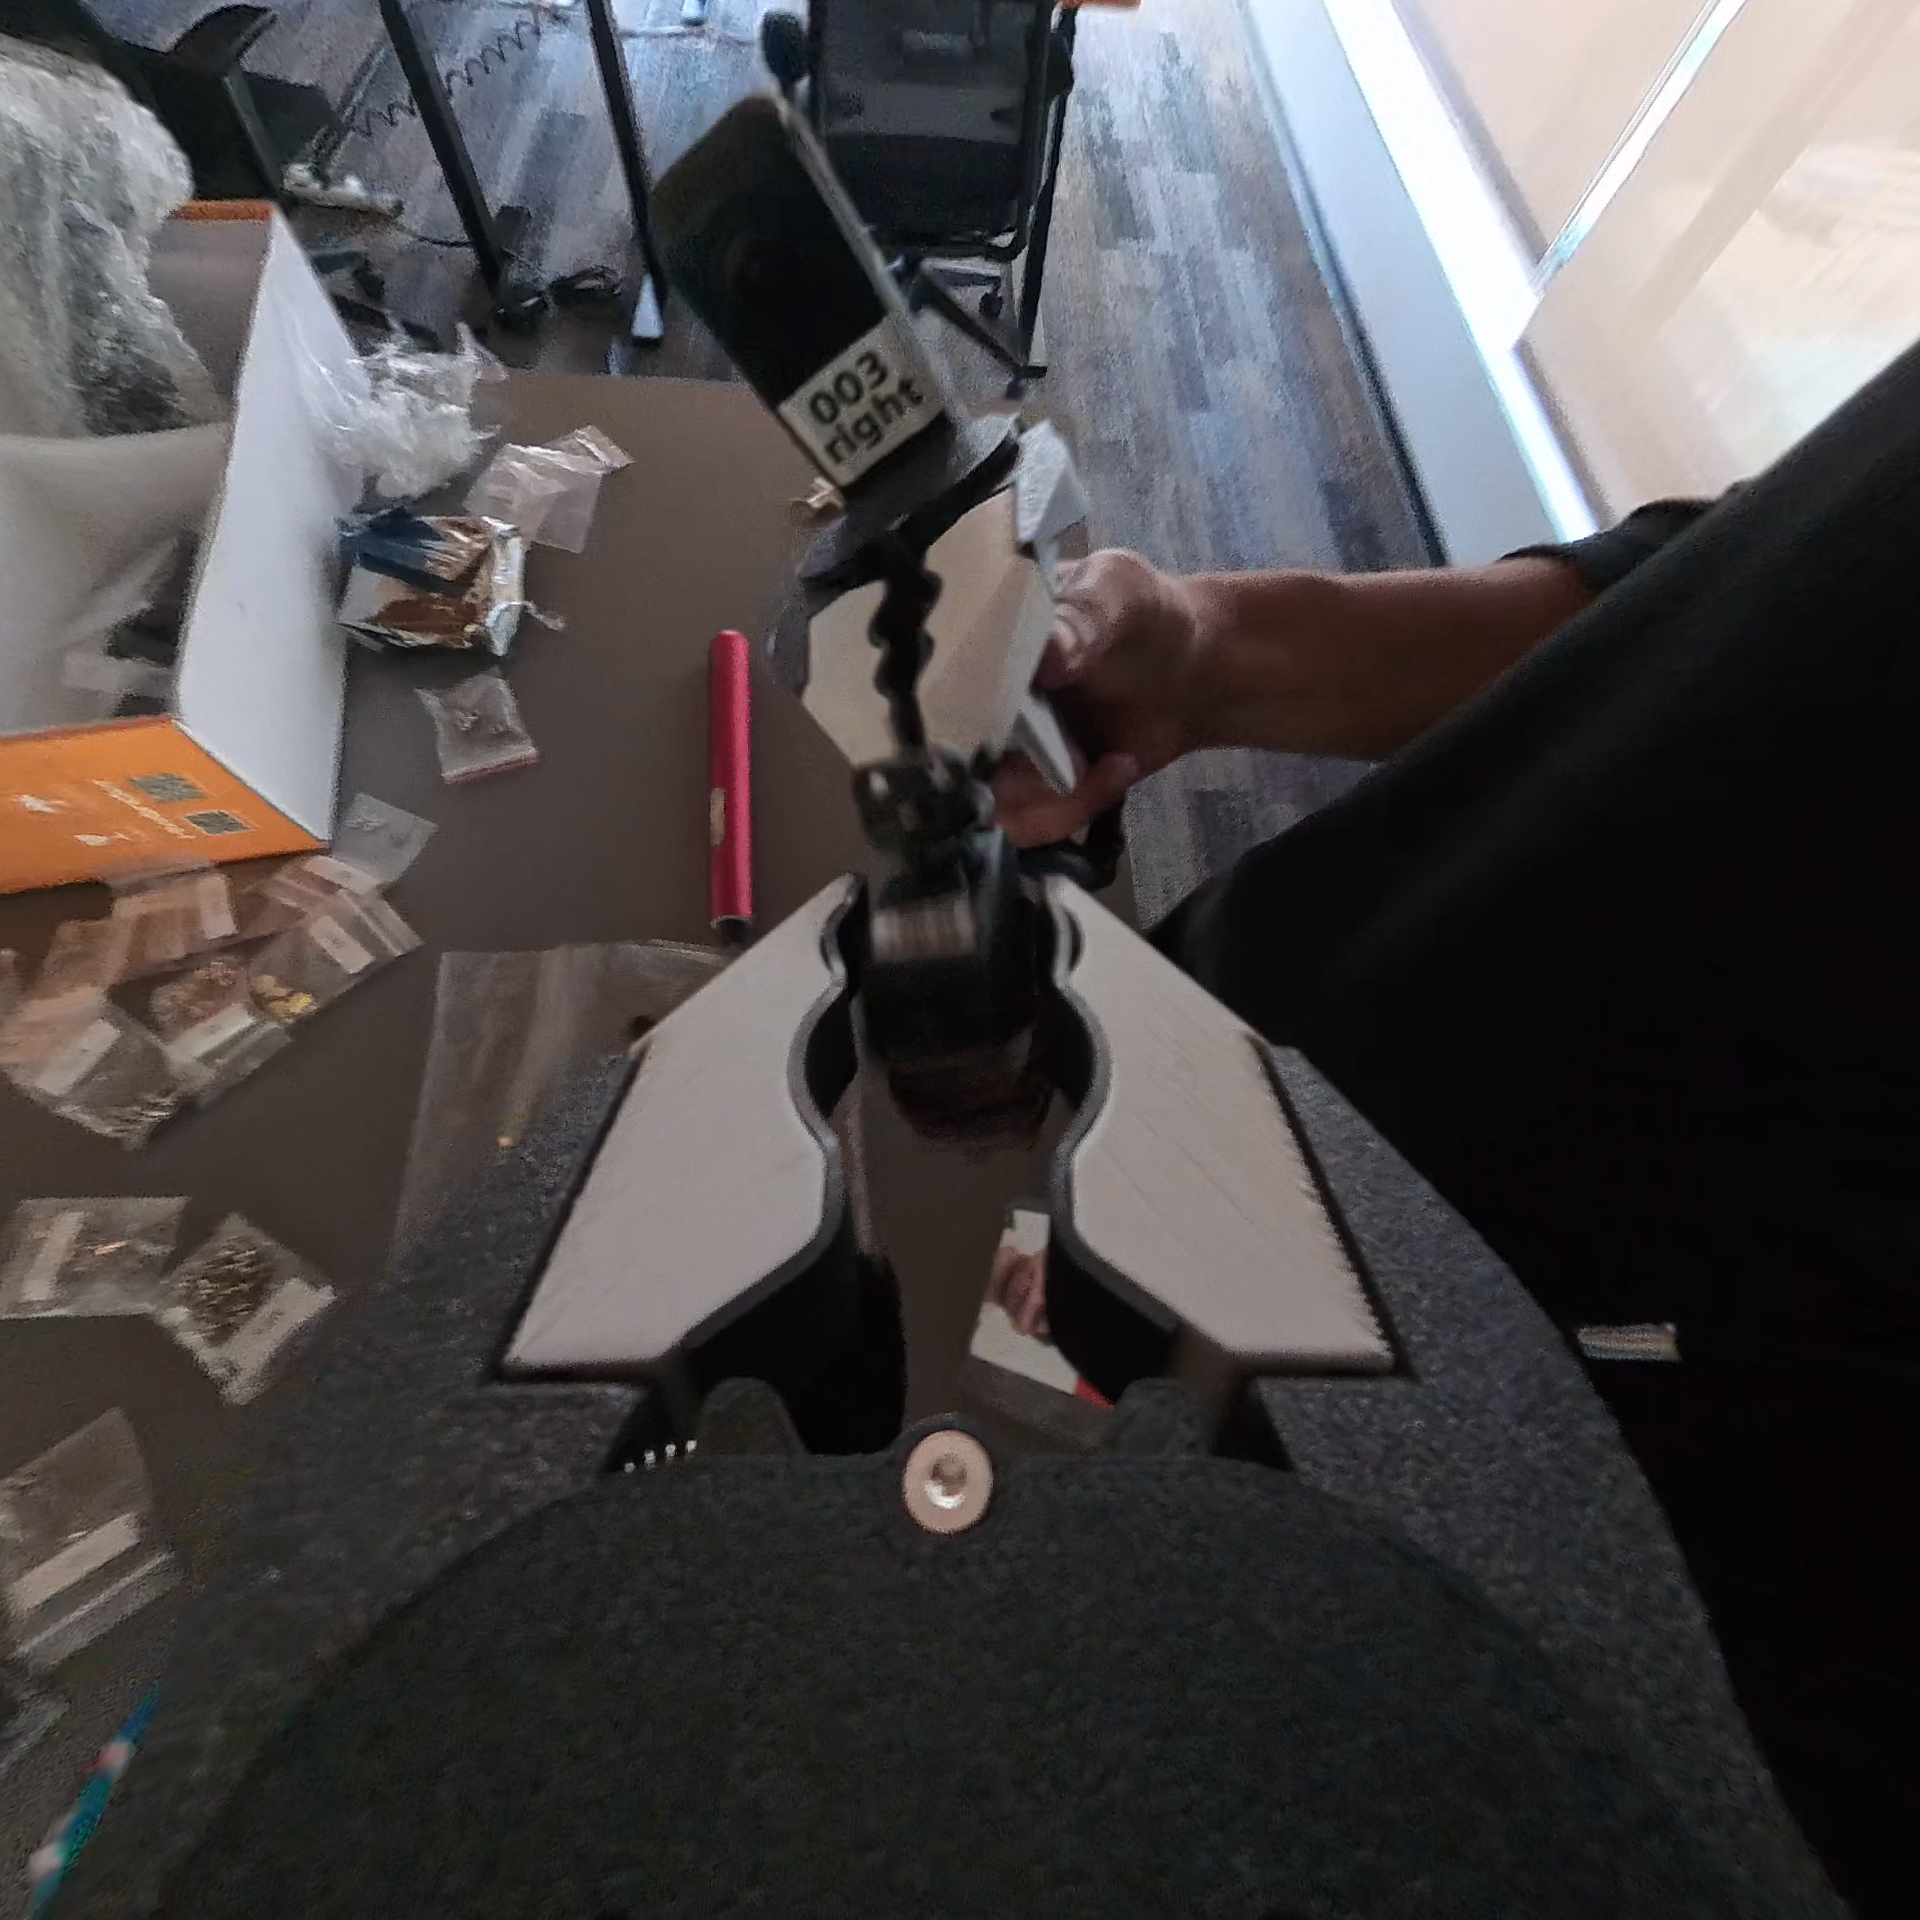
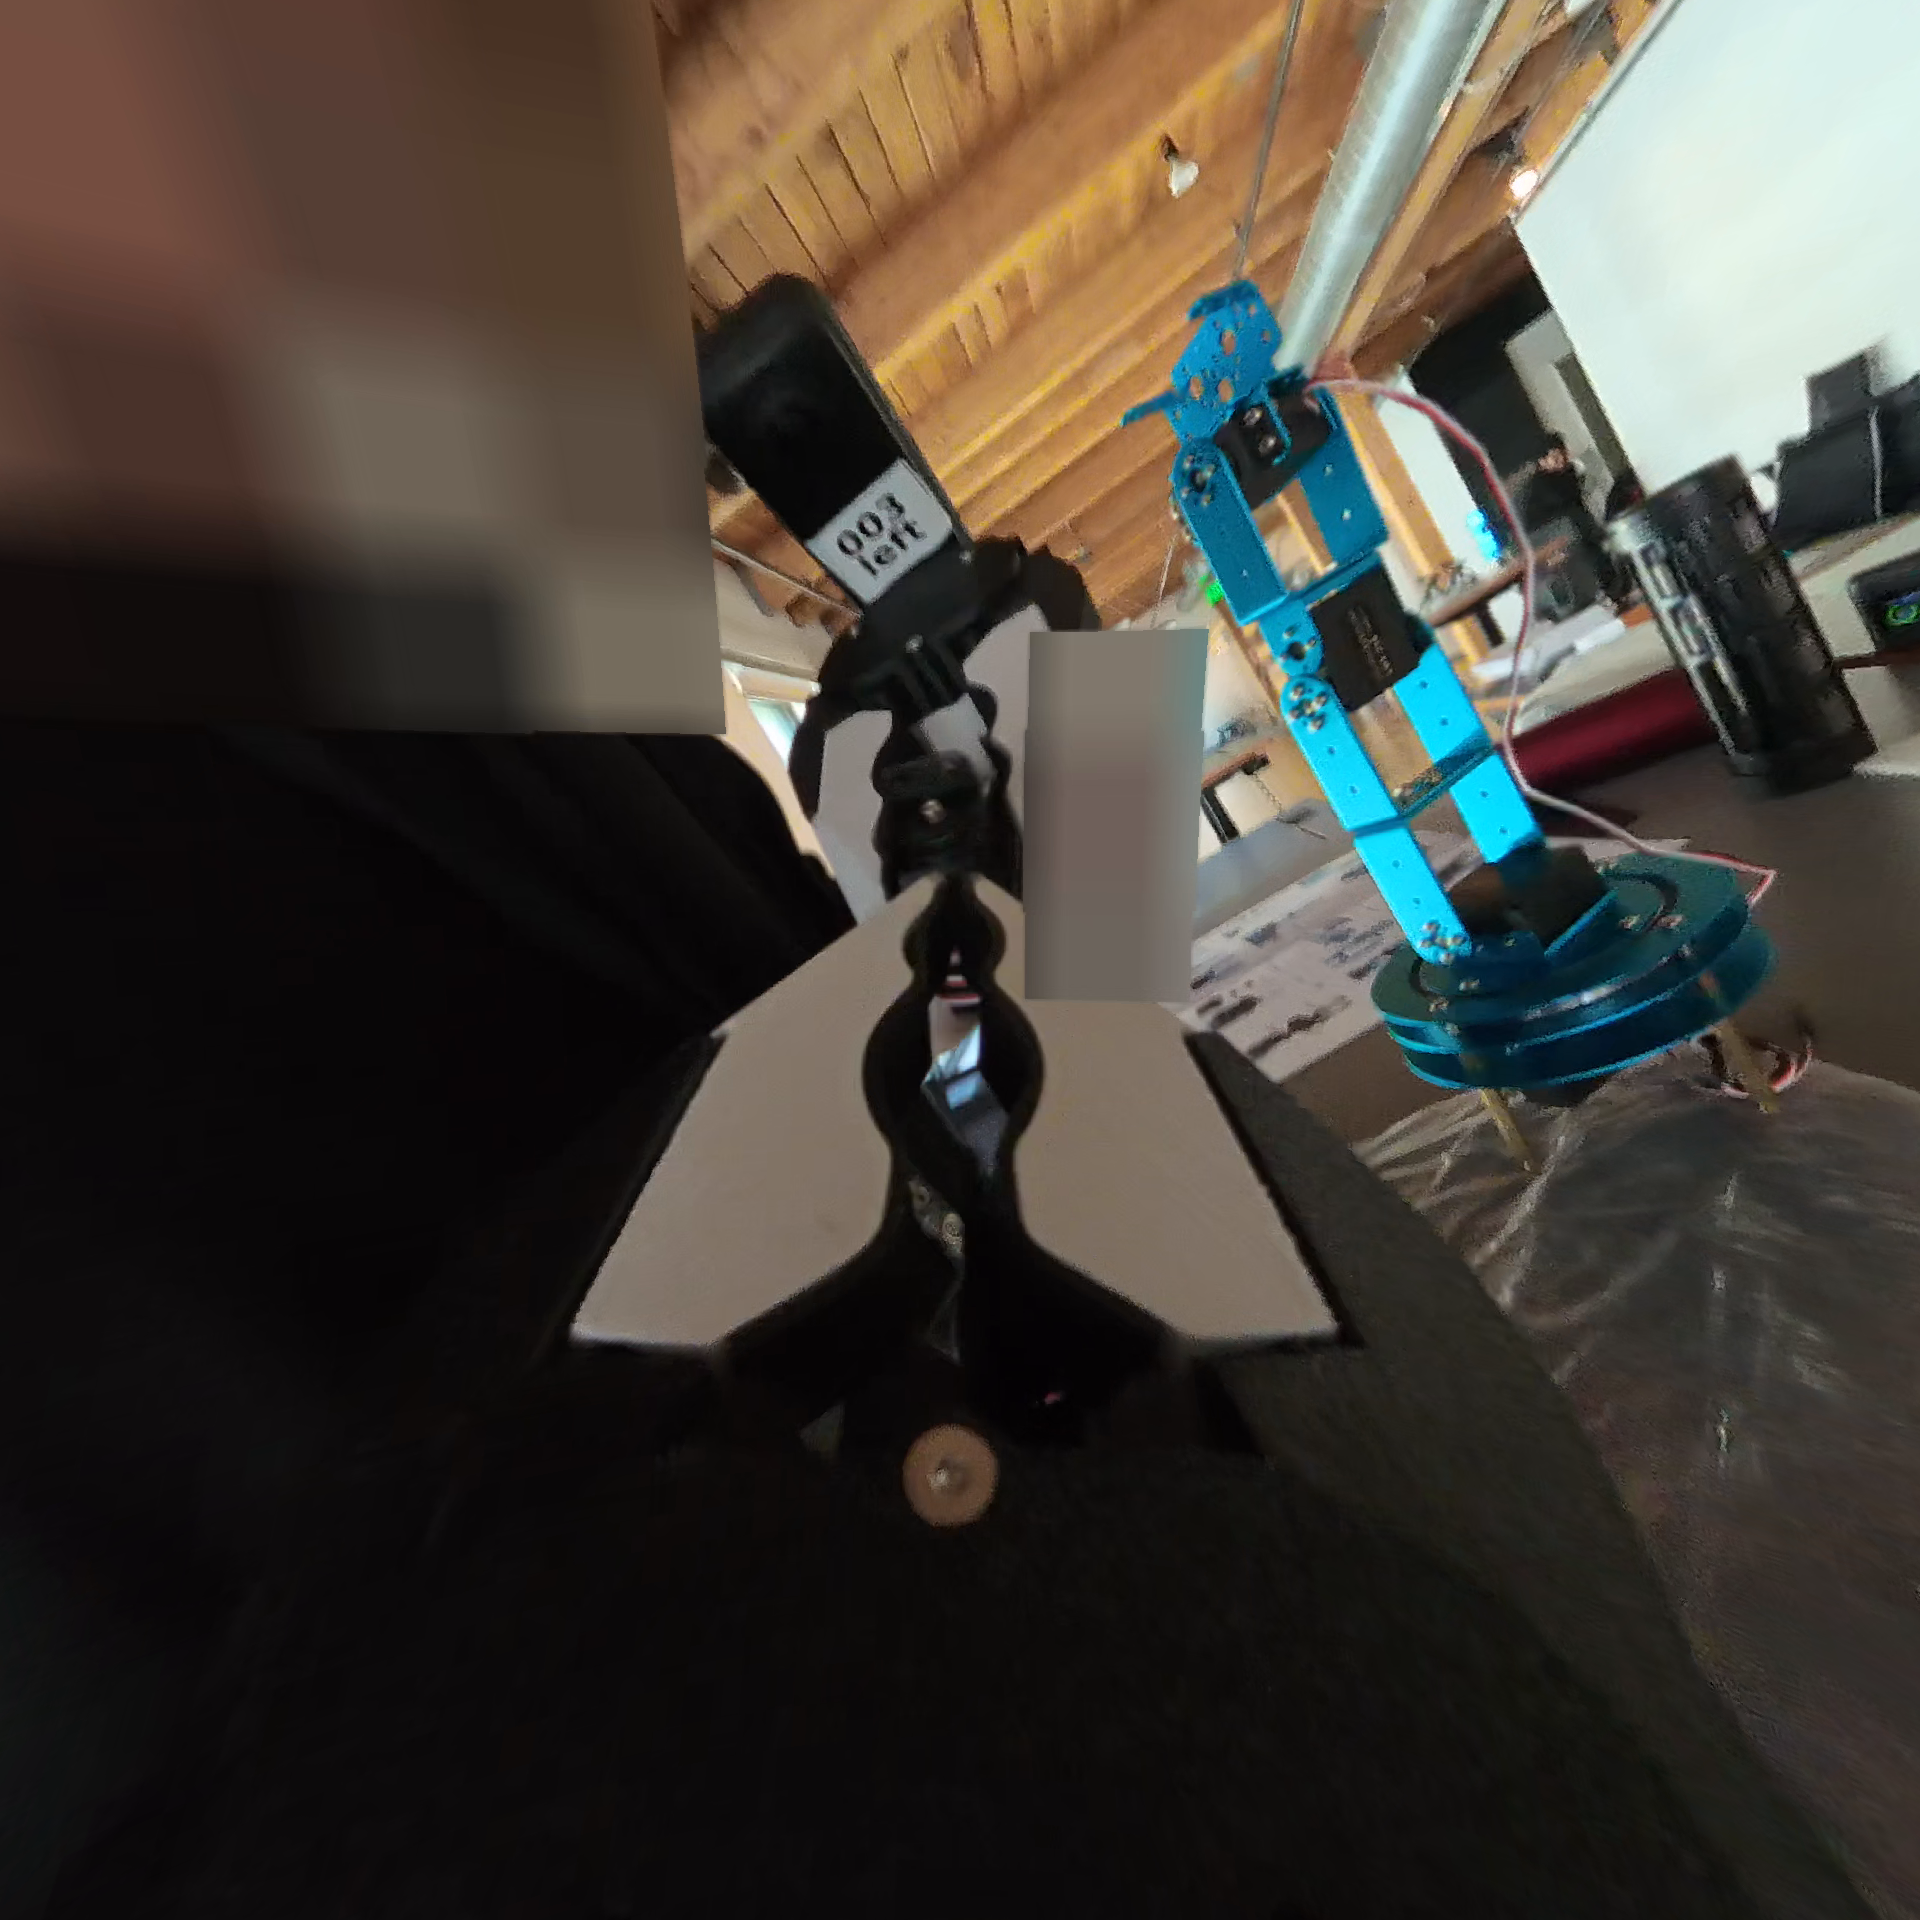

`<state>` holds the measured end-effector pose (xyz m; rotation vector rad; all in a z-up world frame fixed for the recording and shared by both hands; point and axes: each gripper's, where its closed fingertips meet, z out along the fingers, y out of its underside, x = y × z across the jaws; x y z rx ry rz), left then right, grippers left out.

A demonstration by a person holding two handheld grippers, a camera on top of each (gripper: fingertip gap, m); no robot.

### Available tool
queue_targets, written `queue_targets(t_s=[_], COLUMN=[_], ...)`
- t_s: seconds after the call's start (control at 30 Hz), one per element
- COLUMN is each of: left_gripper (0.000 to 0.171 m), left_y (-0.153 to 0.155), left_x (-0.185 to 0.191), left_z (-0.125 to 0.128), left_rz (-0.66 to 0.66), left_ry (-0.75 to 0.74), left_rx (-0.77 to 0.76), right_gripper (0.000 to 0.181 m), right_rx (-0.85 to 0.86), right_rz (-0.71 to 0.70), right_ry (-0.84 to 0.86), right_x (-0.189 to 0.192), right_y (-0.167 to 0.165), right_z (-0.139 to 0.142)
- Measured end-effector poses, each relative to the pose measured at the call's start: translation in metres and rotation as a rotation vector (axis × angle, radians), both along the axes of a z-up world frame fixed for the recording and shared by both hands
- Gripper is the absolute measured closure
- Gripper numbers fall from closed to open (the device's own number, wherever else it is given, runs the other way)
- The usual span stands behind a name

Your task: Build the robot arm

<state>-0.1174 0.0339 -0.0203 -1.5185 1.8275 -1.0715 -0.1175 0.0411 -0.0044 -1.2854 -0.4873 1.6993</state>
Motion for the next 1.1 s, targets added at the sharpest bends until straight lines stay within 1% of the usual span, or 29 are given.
queue_targets(t_s=[0.03, 0.07, 0.1, 0.17, 0.2, 0.27, 0.3, 0.33, 0.37, 0.4, 0.43, 0.47, 0.5, 0.53, 0.6, 0.63, 0.67, 0.7, 0.77, 0.8, 0.83, 0.87, 0.93, 1.0, 1.03, 1.1], left_gripper=[0.148, 0.149, 0.150, 0.153, 0.171, 0.171, 0.171, 0.171, 0.171, 0.171, 0.171, 0.171, 0.171, 0.171, 0.171, 0.169, 0.162, 0.159, 0.153, 0.152, 0.150, 0.146, 0.140, 0.130, 0.131, 0.126], left_y=[-0.002, -0.002, -0.001, 0.002, 0.009, 0.027, 0.027, 0.030, 0.030, 0.031, 0.036, 0.038, 0.038, 0.037, 0.044, 0.046, 0.048, 0.050, 0.048, 0.045, 0.043, 0.040, 0.033, 0.027, 0.026, 0.023], left_x=[-0.002, -0.005, -0.009, -0.012, -0.013, -0.021, -0.024, -0.024, -0.025, -0.025, -0.028, -0.032, -0.037, -0.041, -0.056, -0.065, -0.075, -0.085, -0.105, -0.113, -0.119, -0.121, -0.119, -0.113, -0.110, -0.100], left_z=[-0.004, -0.012, -0.021, -0.030, -0.040, -0.081, -0.097, -0.109, -0.118, -0.126, -0.134, -0.141, -0.142, -0.137, -0.128, -0.128, -0.131, -0.134, -0.140, -0.143, -0.146, -0.148, -0.153, -0.162, -0.166, -0.172], left_rz=[0.002, 0.006, 0.016, 0.039, 0.070, 0.148, 0.136, 0.158, 0.172, 0.192, 0.223, 0.244, 0.271, 0.298, 0.398, 0.440, 0.477, 0.519, 0.587, 0.616, 0.646, 0.658, 0.680, 0.698, 0.714, 0.733], left_ry=[-0.003, 0.016, 0.041, 0.027, 0.020, 0.088, 0.099, 0.096, 0.100, 0.105, 0.114, 0.132, 0.125, 0.092, 0.043, 0.043, 0.060, 0.076, 0.091, 0.095, 0.099, 0.100, 0.107, 0.137, 0.146, 0.150], left_rx=[-0.027, -0.034, -0.029, -0.006, -0.002, -0.032, -0.035, -0.027, -0.059, -0.092, -0.094, -0.104, -0.130, -0.162, -0.197, -0.205, -0.203, -0.195, -0.217, -0.240, -0.255, -0.270, -0.285, -0.301, -0.309, -0.339], right_gripper=[0.181, 0.181, 0.181, 0.181, 0.181, 0.181, 0.181, 0.181, 0.177, 0.170, 0.162, 0.157, 0.149, 0.147, 0.142, 0.140, 0.136, 0.130, 0.128, 0.129, 0.129, 0.133, 0.141, 0.144, 0.147, 0.151], right_rx=[-0.010, -0.025, -0.031, -0.040, -0.060, -0.119, -0.125, -0.146, -0.181, -0.209, -0.239, -0.271, -0.287, -0.265, -0.178, -0.147, -0.116, -0.104, -0.114, -0.101, -0.093, -0.074, -0.050, -0.040, -0.033, -0.005], right_rz=[-0.011, -0.012, -0.038, -0.083, -0.136, -0.246, -0.283, -0.310, -0.309, -0.294, -0.289, -0.235, -0.161, -0.150, -0.125, -0.124, -0.120, -0.094, -0.065, -0.033, -0.021, -0.026, 0.030, 0.038, 0.049, 0.039], right_ry=[0.036, 0.043, -0.019, -0.134, -0.185, -0.406, -0.503, -0.554, -0.581, -0.635, -0.733, -0.790, -0.795, -0.804, -0.875, -0.943, -0.982, -0.995, -1.027, -1.021, -1.051, -1.097, -1.131, -1.171, -1.180, -1.190], right_x=[0.002, 0.001, -0.003, -0.007, -0.003, 0.011, 0.018, 0.024, 0.026, 0.025, 0.026, 0.022, 0.012, 0.005, -0.011, -0.016, -0.023, -0.032, -0.048, -0.058, -0.063, -0.065, -0.070, -0.066, -0.064, -0.063], right_y=[0.002, 0.003, 0.006, 0.012, 0.021, 0.042, 0.045, 0.047, 0.046, 0.042, 0.039, 0.029, 0.017, 0.012, 0.003, 0.003, 0.004, 0.005, 0.014, 0.015, 0.018, 0.022, 0.018, 0.017, 0.015, 0.015], right_z=[-0.001, -0.004, -0.013, -0.026, -0.033, -0.072, -0.090, -0.102, -0.111, -0.124, -0.143, -0.156, -0.158, -0.157, -0.162, -0.171, -0.177, -0.181, -0.187, -0.187, -0.190, -0.195, -0.201, -0.207, -0.210, -0.213])
